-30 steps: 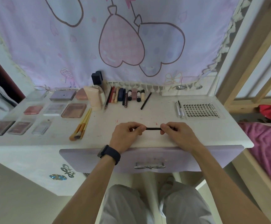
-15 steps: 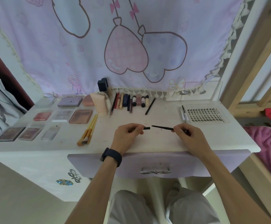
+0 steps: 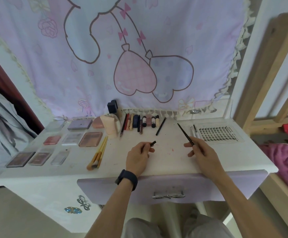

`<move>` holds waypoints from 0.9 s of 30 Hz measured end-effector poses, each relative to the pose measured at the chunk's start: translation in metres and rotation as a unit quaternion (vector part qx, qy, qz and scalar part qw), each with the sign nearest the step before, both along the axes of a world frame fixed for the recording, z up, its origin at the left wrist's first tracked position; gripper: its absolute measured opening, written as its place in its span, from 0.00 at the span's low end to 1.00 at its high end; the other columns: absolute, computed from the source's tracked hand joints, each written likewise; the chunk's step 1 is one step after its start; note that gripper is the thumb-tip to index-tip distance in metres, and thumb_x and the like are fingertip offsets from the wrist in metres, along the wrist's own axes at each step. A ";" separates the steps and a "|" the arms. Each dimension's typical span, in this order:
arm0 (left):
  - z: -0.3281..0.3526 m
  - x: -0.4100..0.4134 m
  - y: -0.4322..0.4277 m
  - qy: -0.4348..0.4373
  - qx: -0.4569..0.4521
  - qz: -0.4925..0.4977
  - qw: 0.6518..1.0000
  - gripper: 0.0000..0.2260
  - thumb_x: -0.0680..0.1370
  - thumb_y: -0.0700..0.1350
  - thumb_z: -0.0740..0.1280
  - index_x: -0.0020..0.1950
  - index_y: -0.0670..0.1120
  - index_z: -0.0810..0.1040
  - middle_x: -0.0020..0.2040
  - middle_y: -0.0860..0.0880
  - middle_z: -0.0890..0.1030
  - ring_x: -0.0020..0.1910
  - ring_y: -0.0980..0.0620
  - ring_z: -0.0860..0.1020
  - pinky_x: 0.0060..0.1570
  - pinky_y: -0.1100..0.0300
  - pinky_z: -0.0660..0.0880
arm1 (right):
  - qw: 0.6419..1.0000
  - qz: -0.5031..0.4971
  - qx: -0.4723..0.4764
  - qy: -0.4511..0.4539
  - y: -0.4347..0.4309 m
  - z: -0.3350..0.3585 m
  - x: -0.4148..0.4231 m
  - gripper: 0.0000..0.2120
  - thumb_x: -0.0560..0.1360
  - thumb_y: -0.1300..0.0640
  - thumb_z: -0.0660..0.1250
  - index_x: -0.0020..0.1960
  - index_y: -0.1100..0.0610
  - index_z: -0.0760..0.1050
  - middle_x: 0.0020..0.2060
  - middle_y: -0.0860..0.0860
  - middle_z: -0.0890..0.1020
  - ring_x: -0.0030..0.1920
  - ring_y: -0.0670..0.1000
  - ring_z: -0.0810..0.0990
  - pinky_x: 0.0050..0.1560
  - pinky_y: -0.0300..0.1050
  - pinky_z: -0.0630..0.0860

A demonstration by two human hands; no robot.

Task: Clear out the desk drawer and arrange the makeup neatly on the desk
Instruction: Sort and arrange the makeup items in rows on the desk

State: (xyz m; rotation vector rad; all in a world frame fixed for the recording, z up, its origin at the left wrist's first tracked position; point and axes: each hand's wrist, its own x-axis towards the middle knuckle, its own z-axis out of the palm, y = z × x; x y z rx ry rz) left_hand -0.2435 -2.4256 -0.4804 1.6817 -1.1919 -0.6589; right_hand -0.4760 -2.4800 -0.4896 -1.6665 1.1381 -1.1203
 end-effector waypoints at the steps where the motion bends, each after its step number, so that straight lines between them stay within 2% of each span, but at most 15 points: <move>1: 0.000 -0.002 -0.001 0.002 0.006 0.001 1.000 0.08 0.85 0.48 0.58 0.55 0.52 0.78 0.44 0.59 0.84 0.43 0.56 0.79 0.50 0.58 0.77 | 1.000 -0.005 -0.004 0.008 0.001 0.001 0.000 0.16 0.85 0.63 0.57 0.61 0.43 0.75 0.49 0.36 0.84 0.41 0.43 0.82 0.45 0.30 0.73; 5: 0.002 -0.009 -0.008 0.028 0.029 -0.006 0.999 0.07 0.85 0.49 0.57 0.56 0.50 0.73 0.41 0.60 0.85 0.44 0.55 0.80 0.50 0.58 0.76 | 0.999 -0.035 -0.002 -0.015 0.003 0.001 0.002 0.12 0.84 0.61 0.57 0.57 0.45 0.73 0.48 0.37 0.84 0.43 0.44 0.85 0.46 0.36 0.74; 8: 0.008 -0.018 -0.017 0.055 0.042 -0.021 0.997 0.04 0.84 0.50 0.60 0.54 0.52 0.72 0.42 0.59 0.86 0.44 0.54 0.80 0.47 0.61 0.75 | 0.997 -0.065 0.010 -0.036 0.003 0.002 0.004 0.08 0.82 0.59 0.63 0.54 0.46 0.74 0.45 0.36 0.85 0.46 0.40 0.84 0.46 0.30 0.75; 10: 0.012 -0.025 -0.026 0.029 0.042 -0.025 0.998 0.04 0.83 0.51 0.63 0.52 0.52 0.75 0.44 0.57 0.85 0.45 0.56 0.80 0.45 0.64 0.74 | 0.996 -0.087 0.004 -0.011 0.003 0.003 0.004 0.07 0.80 0.56 0.68 0.51 0.43 0.76 0.43 0.35 0.85 0.47 0.34 0.81 0.45 0.24 0.72; 14: 0.015 -0.038 -0.045 -0.041 0.023 -0.010 0.999 0.04 0.81 0.53 0.66 0.50 0.54 0.77 0.45 0.58 0.81 0.45 0.61 0.77 0.42 0.69 0.68 | 0.991 -0.124 -0.040 0.021 0.000 0.008 0.006 0.08 0.78 0.56 0.71 0.50 0.42 0.80 0.46 0.40 0.81 0.47 0.35 0.78 0.45 0.24 0.71; 16: 0.013 -0.040 -0.052 -0.048 0.018 0.008 0.999 0.04 0.80 0.54 0.66 0.50 0.55 0.77 0.44 0.59 0.81 0.45 0.62 0.77 0.42 0.69 0.69 | 0.986 -0.143 -0.055 0.071 -0.004 0.009 0.007 0.06 0.79 0.54 0.70 0.53 0.46 0.83 0.45 0.41 0.81 0.45 0.37 0.78 0.45 0.26 0.70; 20: 0.002 -0.041 -0.055 -0.052 0.014 0.042 0.998 0.03 0.79 0.55 0.68 0.47 0.58 0.76 0.42 0.62 0.80 0.43 0.63 0.78 0.43 0.66 0.72 | 0.950 -0.162 -0.076 0.256 -0.018 0.014 0.014 0.09 0.80 0.51 0.66 0.54 0.51 0.84 0.43 0.47 0.84 0.40 0.46 0.74 0.40 0.40 0.64; 24: -0.001 -0.039 -0.053 -0.040 -0.010 0.042 0.998 0.05 0.77 0.55 0.70 0.43 0.61 0.76 0.39 0.61 0.81 0.41 0.63 0.79 0.40 0.70 0.70 | 0.904 -0.143 -0.093 0.393 -0.032 0.022 0.033 0.12 0.82 0.51 0.62 0.52 0.53 0.83 0.41 0.48 0.84 0.41 0.50 0.80 0.40 0.43 0.70; 27: -0.001 -0.035 -0.052 -0.040 -0.021 0.041 0.998 0.05 0.77 0.55 0.70 0.42 0.61 0.76 0.38 0.61 0.81 0.40 0.64 0.79 0.39 0.70 0.70 | 0.880 -0.131 -0.094 0.447 -0.035 0.023 0.044 0.13 0.83 0.50 0.59 0.51 0.54 0.81 0.41 0.49 0.82 0.41 0.50 0.77 0.39 0.43 0.68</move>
